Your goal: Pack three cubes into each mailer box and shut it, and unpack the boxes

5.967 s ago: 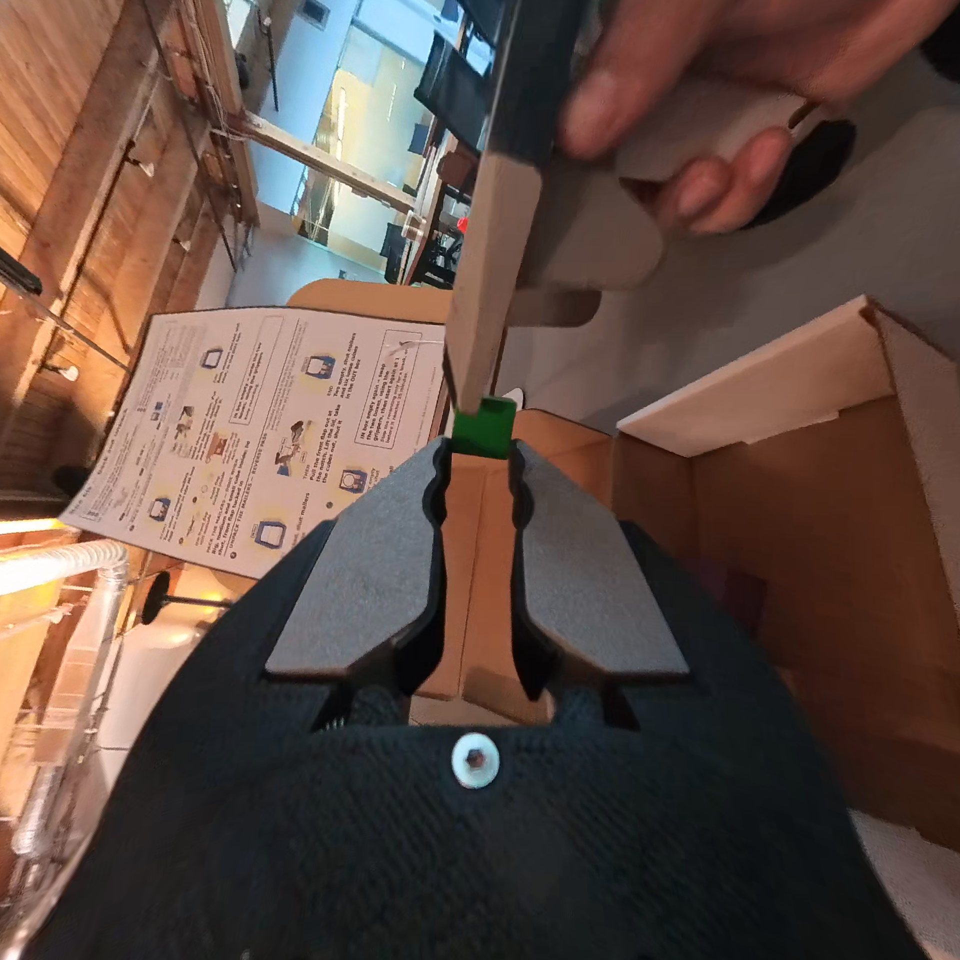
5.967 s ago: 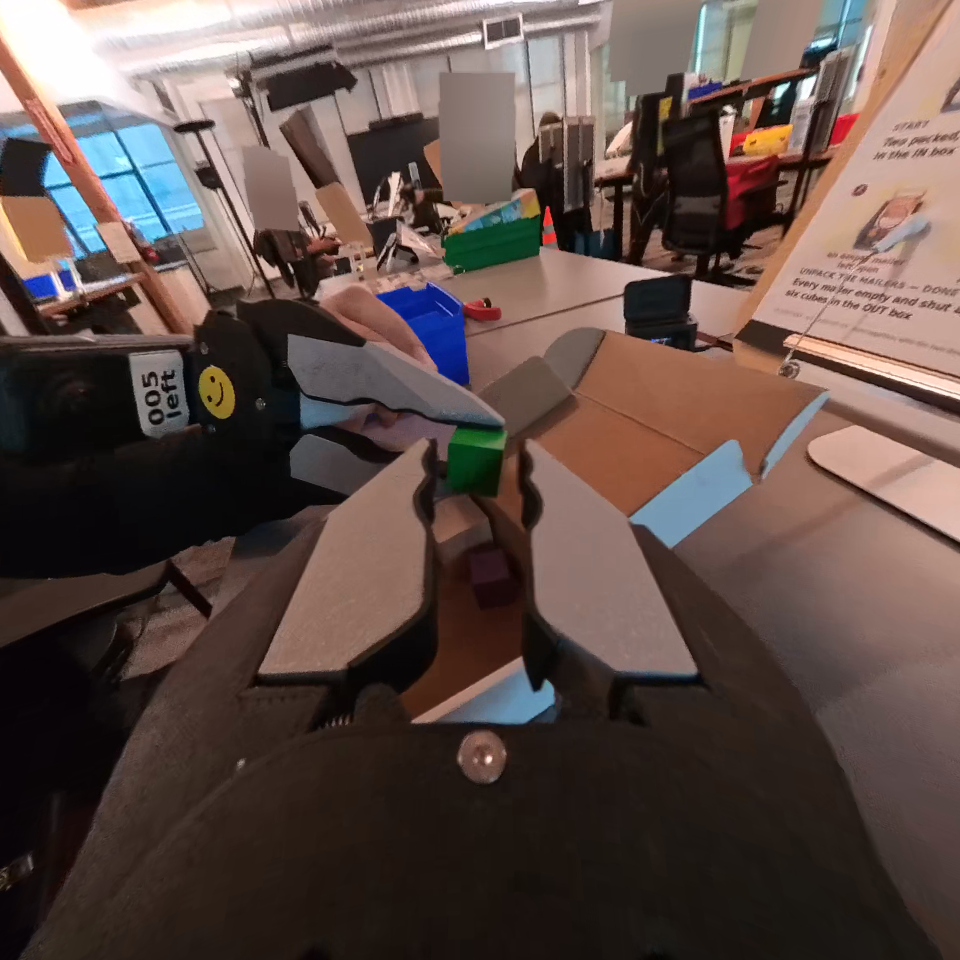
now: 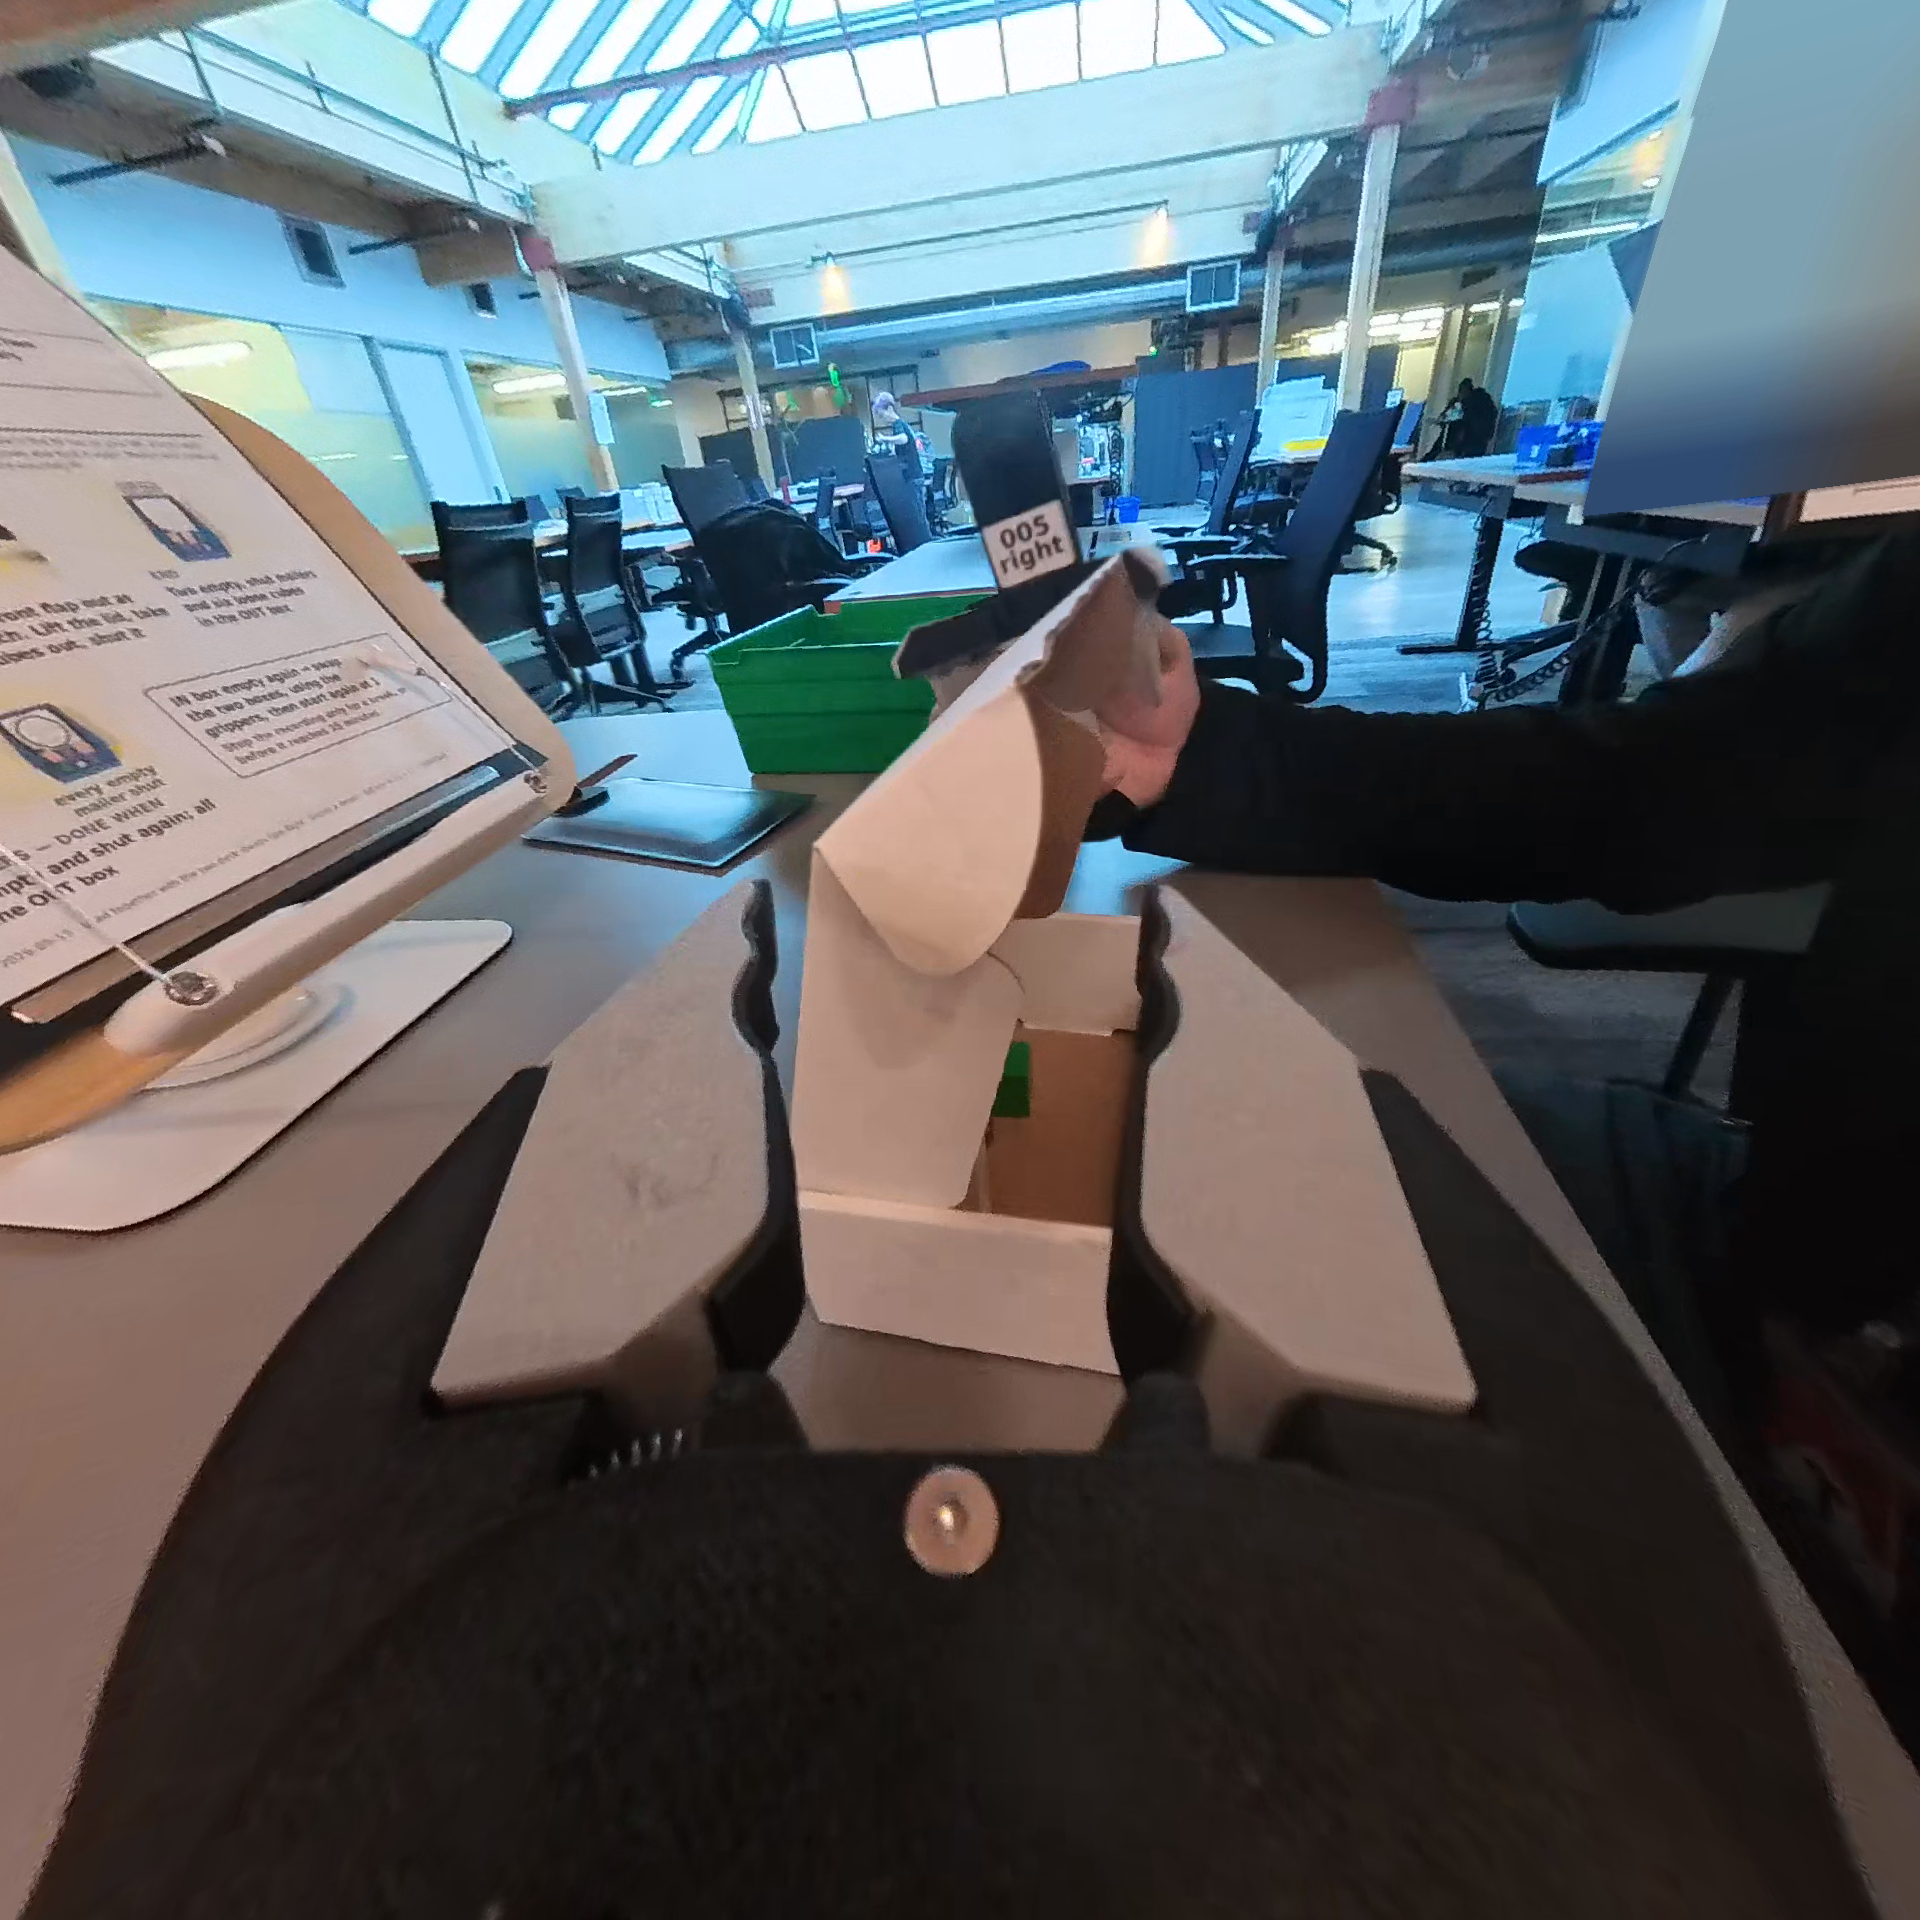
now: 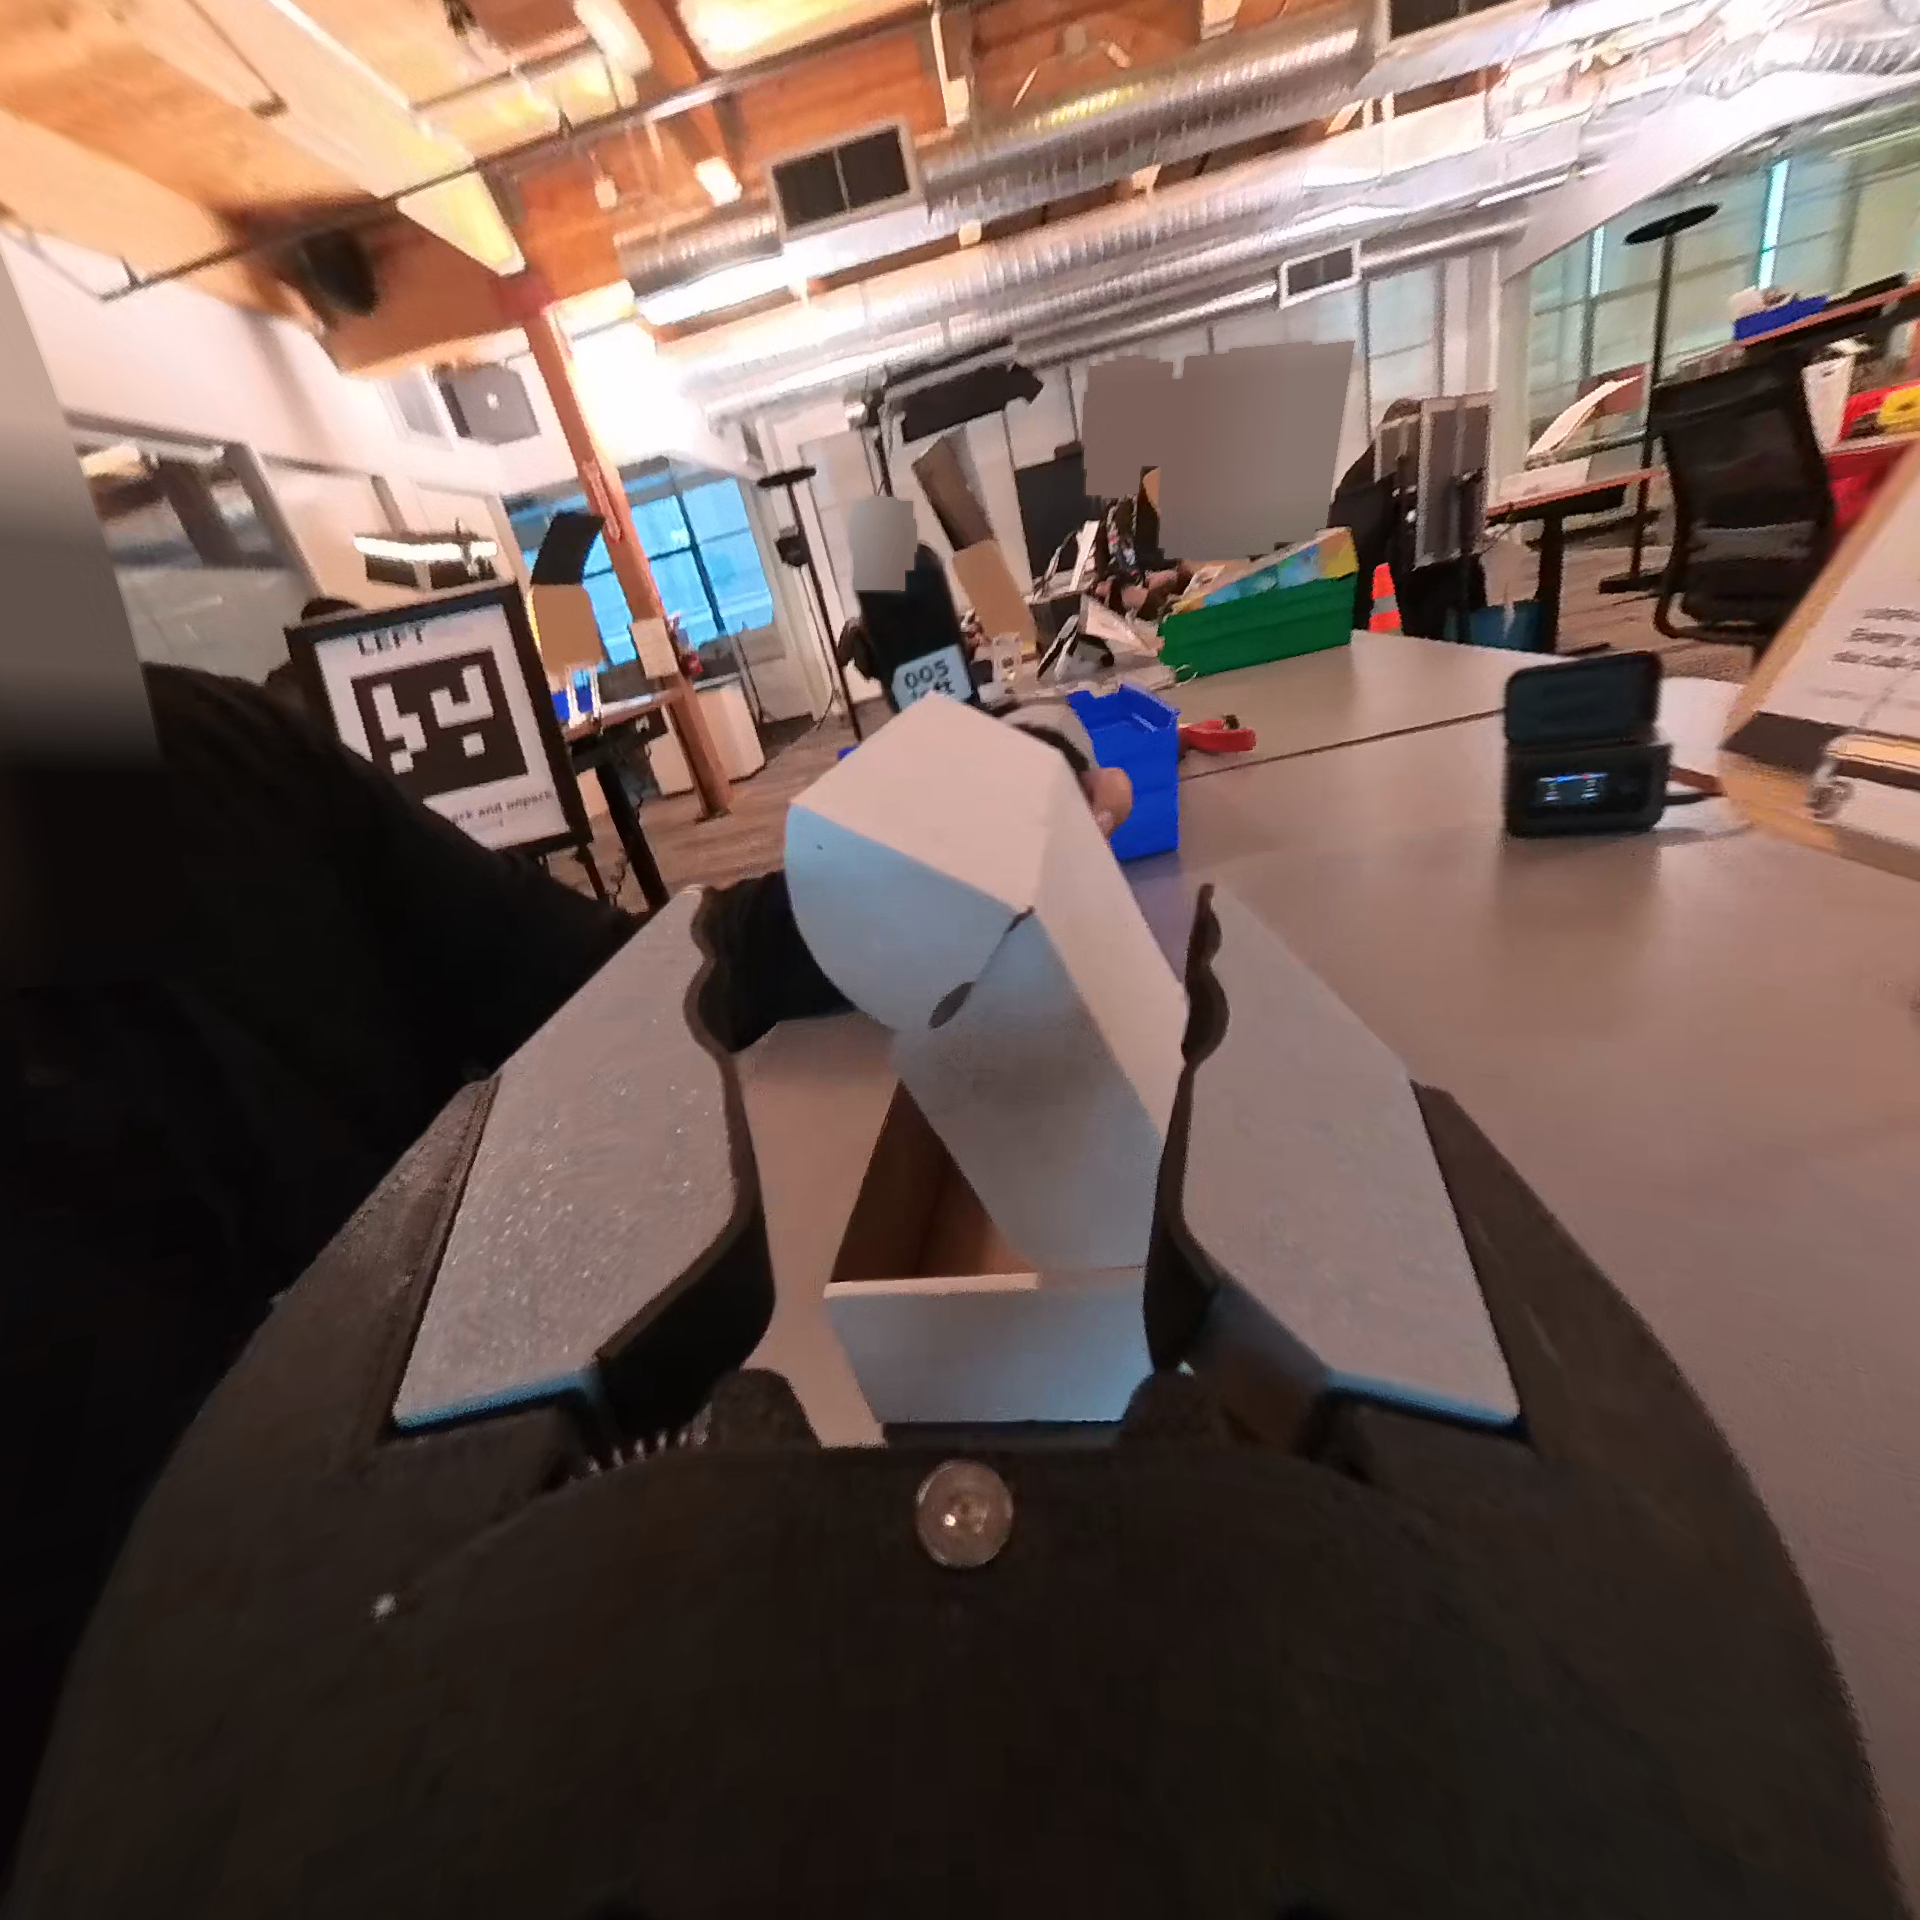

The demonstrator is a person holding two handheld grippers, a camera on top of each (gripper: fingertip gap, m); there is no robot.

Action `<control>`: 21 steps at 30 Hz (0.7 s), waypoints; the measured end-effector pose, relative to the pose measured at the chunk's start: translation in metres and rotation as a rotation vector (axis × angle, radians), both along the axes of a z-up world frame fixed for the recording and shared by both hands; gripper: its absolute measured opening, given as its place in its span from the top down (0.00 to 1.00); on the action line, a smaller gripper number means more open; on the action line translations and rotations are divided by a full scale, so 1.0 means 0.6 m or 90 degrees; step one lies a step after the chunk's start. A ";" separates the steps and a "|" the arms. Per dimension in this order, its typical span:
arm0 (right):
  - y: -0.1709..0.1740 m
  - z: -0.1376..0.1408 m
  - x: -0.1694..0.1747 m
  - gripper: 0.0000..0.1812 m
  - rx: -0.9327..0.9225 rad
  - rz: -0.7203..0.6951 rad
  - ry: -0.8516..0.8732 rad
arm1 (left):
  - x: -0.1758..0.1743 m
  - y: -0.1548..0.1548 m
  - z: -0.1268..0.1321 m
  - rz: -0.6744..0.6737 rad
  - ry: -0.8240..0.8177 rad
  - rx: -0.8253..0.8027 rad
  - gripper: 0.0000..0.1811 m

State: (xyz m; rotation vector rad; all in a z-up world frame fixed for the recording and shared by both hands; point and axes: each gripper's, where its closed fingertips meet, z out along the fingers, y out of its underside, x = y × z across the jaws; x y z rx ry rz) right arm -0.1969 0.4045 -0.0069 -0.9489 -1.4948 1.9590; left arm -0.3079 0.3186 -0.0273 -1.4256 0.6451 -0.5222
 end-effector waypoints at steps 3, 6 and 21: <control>-0.032 -0.012 0.003 0.49 0.049 0.029 -0.005 | 0.014 -0.001 -0.004 -0.024 -0.006 -0.009 0.61; -0.065 -0.033 0.001 0.46 0.099 0.057 -0.022 | 0.028 -0.005 -0.006 -0.042 -0.006 -0.006 0.59; -0.059 -0.027 0.025 0.49 0.143 -0.010 -0.086 | 0.023 -0.057 -0.007 -0.162 -0.069 -0.055 0.65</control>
